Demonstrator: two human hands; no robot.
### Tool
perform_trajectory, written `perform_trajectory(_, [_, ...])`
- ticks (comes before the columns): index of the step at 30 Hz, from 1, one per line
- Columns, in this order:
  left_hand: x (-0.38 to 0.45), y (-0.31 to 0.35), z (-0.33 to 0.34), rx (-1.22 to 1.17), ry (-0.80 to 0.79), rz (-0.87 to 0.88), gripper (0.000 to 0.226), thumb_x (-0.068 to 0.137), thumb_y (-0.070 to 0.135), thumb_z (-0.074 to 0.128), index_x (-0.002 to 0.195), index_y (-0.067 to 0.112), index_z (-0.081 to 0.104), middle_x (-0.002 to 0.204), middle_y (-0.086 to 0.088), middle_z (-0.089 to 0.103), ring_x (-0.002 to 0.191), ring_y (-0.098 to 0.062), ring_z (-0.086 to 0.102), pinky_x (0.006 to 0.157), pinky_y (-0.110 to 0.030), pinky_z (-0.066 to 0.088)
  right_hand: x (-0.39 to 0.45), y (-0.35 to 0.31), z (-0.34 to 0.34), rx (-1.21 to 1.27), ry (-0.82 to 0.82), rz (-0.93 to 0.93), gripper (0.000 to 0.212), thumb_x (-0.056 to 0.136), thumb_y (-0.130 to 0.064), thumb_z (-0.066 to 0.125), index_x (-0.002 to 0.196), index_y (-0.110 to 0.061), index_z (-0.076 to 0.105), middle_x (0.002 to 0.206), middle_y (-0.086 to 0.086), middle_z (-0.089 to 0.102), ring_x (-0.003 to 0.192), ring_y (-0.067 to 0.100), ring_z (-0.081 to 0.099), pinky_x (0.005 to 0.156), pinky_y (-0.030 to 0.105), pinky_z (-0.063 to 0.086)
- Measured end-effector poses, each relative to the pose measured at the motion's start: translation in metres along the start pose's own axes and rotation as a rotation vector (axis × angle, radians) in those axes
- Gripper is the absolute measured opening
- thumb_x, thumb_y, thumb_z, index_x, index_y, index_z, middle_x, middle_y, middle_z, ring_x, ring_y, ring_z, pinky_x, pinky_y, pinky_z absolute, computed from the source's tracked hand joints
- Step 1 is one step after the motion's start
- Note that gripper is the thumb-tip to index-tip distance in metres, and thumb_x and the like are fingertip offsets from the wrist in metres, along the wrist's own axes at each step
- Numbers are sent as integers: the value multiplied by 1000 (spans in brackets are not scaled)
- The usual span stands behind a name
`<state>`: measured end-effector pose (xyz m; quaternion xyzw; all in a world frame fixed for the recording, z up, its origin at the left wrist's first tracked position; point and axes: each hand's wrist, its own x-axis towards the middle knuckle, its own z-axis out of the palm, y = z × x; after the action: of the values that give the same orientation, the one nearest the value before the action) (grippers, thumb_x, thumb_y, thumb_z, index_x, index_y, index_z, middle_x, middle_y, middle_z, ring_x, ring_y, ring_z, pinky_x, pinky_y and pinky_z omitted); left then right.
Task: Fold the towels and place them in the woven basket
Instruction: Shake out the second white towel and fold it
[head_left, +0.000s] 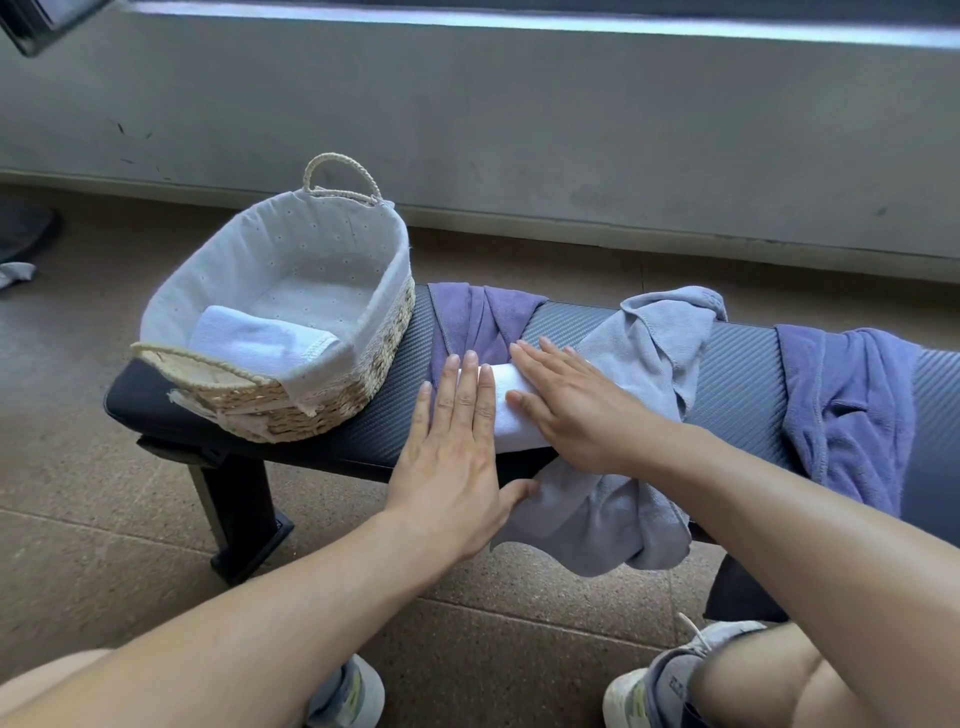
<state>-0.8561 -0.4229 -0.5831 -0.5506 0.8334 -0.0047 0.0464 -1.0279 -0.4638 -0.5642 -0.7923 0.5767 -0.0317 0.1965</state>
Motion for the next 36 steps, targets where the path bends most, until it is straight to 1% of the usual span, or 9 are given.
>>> perform_trajectory(5, [-1, -1, -4, 5, -16, -9, 112, 90, 80, 21, 149, 2, -33, 158, -17, -39, 148, -30, -35, 123, -54, -11, -1, 8, -24, 51, -59, 98, 61, 101, -51, 50, 141, -5, 44, 146, 12, 48, 136, 29, 40, 110, 35, 28])
perform_trajectory(9, [-1, -2, -3, -8, -22, -2, 109, 85, 82, 5, 149, 2, -33, 159, -17, -37, 148, -29, -35, 123, -56, -11, -9, 17, -48, 90, -152, 215, 78, 84, -66, 66, 140, -14, 50, 142, 4, 56, 129, 24, 51, 102, 36, 40])
perform_trajectory(13, [2, -5, -5, -55, 25, -13, 109, 80, 81, -8, 157, 4, -17, 168, -13, -15, 155, -25, -16, 124, -54, -8, -11, 21, -55, 127, -146, 262, 68, 72, -63, 80, 126, -27, 60, 121, -7, 67, 110, 17, 61, 98, 37, 48])
perform_trajectory(15, [7, -8, -10, -101, 84, -20, 103, 86, 77, -1, 161, 7, 2, 168, -11, 15, 155, -25, 10, 124, -50, 0, -9, 23, -52, 153, -112, 282, 64, 64, -63, 85, 112, -29, 58, 105, -11, 67, 96, 12, 61, 84, 33, 50])
perform_trajectory(17, [14, -14, -16, -124, 248, -20, 92, 91, 73, 13, 158, 12, 29, 140, -8, 52, 131, -26, 44, 114, -47, 22, -6, 24, -50, 197, -66, 268, 60, 61, -56, 89, 99, -30, 51, 93, -12, 62, 87, 12, 58, 72, 33, 46])
perform_trajectory(20, [25, -27, -23, -154, 398, -14, 82, 86, 77, 30, 137, 20, 58, 101, -2, 60, 99, -26, 54, 92, -43, 35, -7, 21, -54, 359, 34, 189, 52, 62, -34, 93, 90, -30, 50, 84, -12, 56, 75, 12, 53, 61, 31, 45])
perform_trajectory(25, [31, -38, -38, -634, 189, -18, 60, 70, 87, 50, 92, 32, 58, 92, 12, 56, 95, -12, 54, 91, -38, 45, -14, 13, -71, 827, 208, 11, 58, 69, -1, 89, 113, -27, 61, 110, 6, 67, 90, 22, 68, 77, 45, 58])
perform_trajectory(29, [32, -27, -40, -1282, 70, -142, 70, 58, 72, 78, 109, 33, 50, 100, 5, 72, 97, -14, 70, 92, -45, 55, -15, 6, -70, 1006, 353, -24, 65, 69, -11, 90, 125, -28, 63, 116, -1, 71, 104, 14, 69, 91, 34, 54])
perform_trajectory(36, [35, -7, -36, -1485, 0, -211, 67, 61, 62, 81, 114, 25, 63, 107, 0, 75, 99, -21, 73, 83, -54, 61, -8, -9, -49, 1065, 413, 105, 72, 78, -34, 84, 143, -32, 52, 133, -6, 62, 108, 8, 68, 91, 32, 58])
